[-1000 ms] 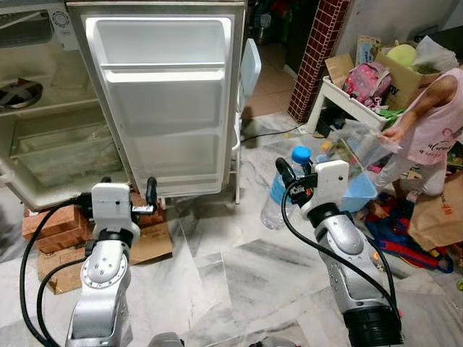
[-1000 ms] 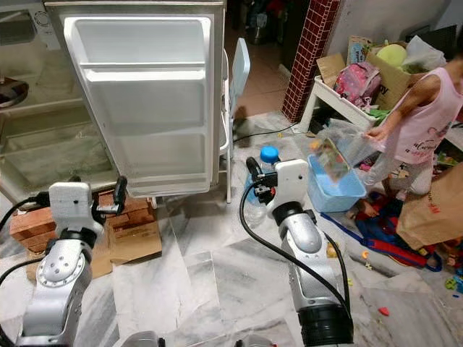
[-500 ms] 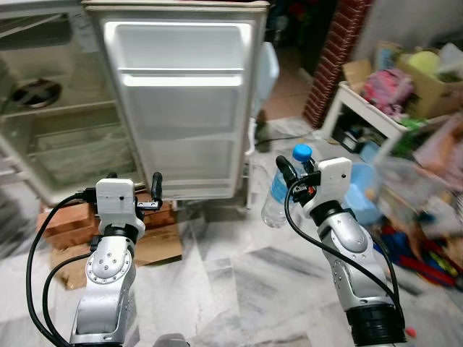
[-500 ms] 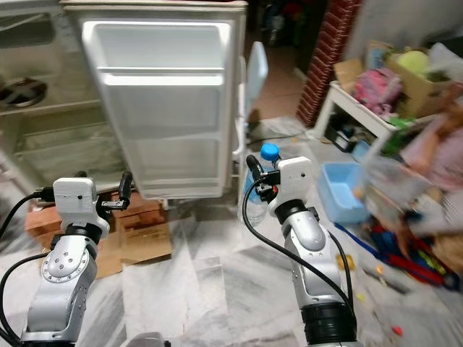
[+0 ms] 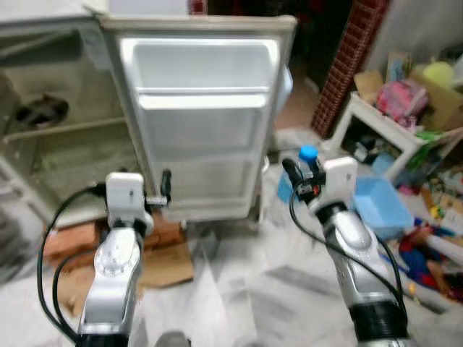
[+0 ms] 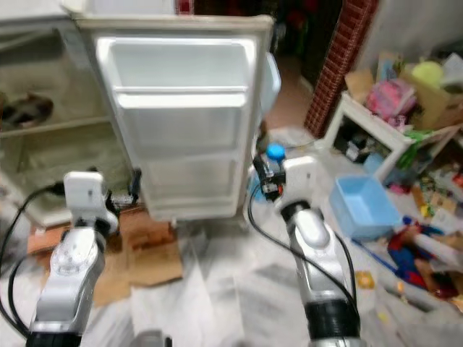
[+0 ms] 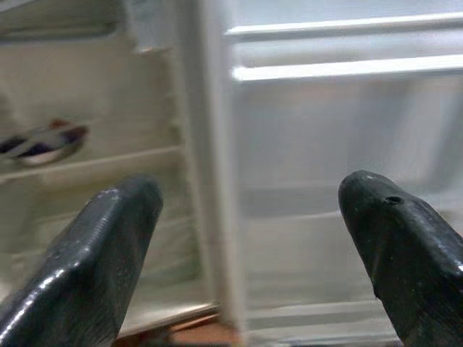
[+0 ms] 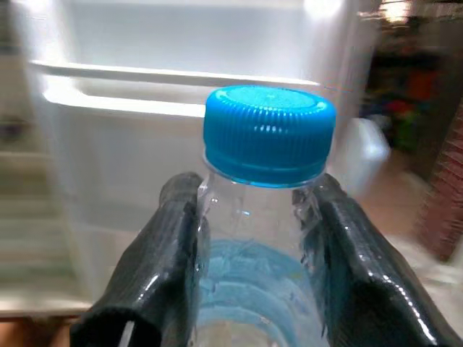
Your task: Restocking fridge
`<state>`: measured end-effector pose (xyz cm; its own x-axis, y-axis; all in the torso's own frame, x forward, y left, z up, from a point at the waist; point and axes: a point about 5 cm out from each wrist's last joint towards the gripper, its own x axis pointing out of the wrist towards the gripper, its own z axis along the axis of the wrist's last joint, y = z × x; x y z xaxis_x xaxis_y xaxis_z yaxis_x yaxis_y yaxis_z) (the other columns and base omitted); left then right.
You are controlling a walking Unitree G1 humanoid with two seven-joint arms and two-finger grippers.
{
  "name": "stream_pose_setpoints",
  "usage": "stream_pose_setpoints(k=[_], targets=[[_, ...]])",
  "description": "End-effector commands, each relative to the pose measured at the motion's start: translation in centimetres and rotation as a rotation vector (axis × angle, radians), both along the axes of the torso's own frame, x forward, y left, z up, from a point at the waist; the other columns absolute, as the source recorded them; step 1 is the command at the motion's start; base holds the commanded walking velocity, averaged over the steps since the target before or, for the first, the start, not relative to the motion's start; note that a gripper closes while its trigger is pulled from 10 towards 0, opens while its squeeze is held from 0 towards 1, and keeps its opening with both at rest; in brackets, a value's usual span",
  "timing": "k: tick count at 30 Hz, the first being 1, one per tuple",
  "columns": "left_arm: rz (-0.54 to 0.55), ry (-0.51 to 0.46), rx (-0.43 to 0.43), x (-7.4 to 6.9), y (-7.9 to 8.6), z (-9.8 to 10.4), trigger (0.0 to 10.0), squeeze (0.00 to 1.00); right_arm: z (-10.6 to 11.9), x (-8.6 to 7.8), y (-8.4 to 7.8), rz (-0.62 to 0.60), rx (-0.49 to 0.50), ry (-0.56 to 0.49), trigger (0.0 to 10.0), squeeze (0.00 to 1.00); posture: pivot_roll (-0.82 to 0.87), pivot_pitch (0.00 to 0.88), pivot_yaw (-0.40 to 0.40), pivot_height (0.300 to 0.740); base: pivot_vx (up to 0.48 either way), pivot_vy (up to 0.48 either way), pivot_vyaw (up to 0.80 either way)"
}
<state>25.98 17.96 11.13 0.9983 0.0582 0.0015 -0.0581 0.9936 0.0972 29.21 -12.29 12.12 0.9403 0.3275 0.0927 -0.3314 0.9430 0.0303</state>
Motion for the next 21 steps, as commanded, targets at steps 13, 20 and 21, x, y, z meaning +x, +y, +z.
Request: stream_pose_setpoints(k=[13,20,21], targets=[[-0.001,0.021,-0.027,0.41,-1.04,-0.13,10.0,0.0,0.78,0.21,-0.87,-0.016,-0.024,-0.043,10.0,0.0,0.04,0.0,-0.033,0.74,0.384,-0.024,0.0],[0.007,0.017,-0.04,0.54,-1.03,-0.03,10.0,0.0,0.77,0.2,-0.85,-0.013,-0.018,-0.041,10.0,0.0,0.03,0.0,-0.031,0.74,0.356,-0.271,0.0],[0.004,0.015,-0.038,0.52,-1.1,-0.01,10.0,0.0,0.75,0.19,-0.85,-0.012,-0.017,-0.04,10.0,0.0,0.04,0.0,-0.033,0.74,0.0,0.0,0.0]])
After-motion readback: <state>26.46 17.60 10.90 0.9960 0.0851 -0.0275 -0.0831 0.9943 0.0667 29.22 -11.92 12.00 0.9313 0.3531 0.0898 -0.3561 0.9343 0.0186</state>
